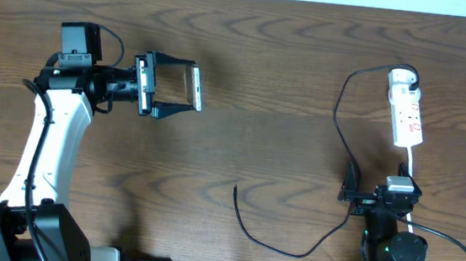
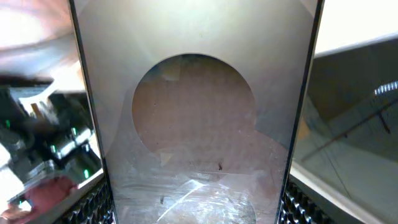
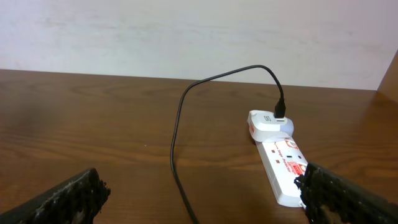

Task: Plug charger to phone and switch on socket
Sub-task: 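Lift the phone with the left gripper and rotate it sideways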

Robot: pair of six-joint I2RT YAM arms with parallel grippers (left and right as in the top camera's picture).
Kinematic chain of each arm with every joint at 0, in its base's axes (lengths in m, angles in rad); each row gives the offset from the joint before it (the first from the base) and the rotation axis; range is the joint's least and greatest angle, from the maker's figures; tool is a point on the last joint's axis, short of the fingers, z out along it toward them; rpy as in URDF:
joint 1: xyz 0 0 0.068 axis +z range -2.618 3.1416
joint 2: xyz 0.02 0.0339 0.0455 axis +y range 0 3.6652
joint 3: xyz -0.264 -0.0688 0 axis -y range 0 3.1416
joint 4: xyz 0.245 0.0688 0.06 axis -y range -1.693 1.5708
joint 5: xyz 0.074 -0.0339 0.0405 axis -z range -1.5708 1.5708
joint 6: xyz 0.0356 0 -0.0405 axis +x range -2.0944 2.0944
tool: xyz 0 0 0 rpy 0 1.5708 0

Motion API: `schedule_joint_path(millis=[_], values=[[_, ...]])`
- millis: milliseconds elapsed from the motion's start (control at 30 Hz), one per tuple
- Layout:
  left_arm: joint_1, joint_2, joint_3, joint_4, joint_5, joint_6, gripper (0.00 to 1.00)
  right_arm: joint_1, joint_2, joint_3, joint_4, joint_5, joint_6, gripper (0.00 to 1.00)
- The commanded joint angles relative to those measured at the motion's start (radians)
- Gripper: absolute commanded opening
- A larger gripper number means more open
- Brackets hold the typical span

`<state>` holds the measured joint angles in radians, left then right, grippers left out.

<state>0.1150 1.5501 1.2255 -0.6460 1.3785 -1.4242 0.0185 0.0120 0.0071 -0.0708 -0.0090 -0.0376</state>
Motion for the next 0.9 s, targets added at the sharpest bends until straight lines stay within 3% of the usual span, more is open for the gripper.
schedule_joint_path(millis=[0, 33, 133, 400, 867], values=[[0.003, -0.022, 0.034, 0.003, -0.254, 0.062, 0.07, -0.006, -0.005, -0.002, -0.005, -0.009, -0.012, 0.99], [0.001, -0.022, 0.034, -0.004, -0.396, 0.087, 0.07, -0.006, -0.005, -0.002, -0.005, -0.009, -0.012, 0.99], [-0.006, -0.022, 0.033, -0.016, -0.639, 0.135, 0.07, -0.006, -0.005, -0.002, -0.005, -0.009, -0.012, 0.99], [-0.036, -0.021, 0.033, -0.161, -1.085, 0.154, 0.07, -0.006, -0.005, -0.002, -0.005, -0.009, -0.012, 0.99], [-0.039, -0.021, 0.031, -0.214, -1.136, 0.172, 0.07, -0.006, -0.005, -0.002, 0.011, -0.014, -0.011, 0.99]])
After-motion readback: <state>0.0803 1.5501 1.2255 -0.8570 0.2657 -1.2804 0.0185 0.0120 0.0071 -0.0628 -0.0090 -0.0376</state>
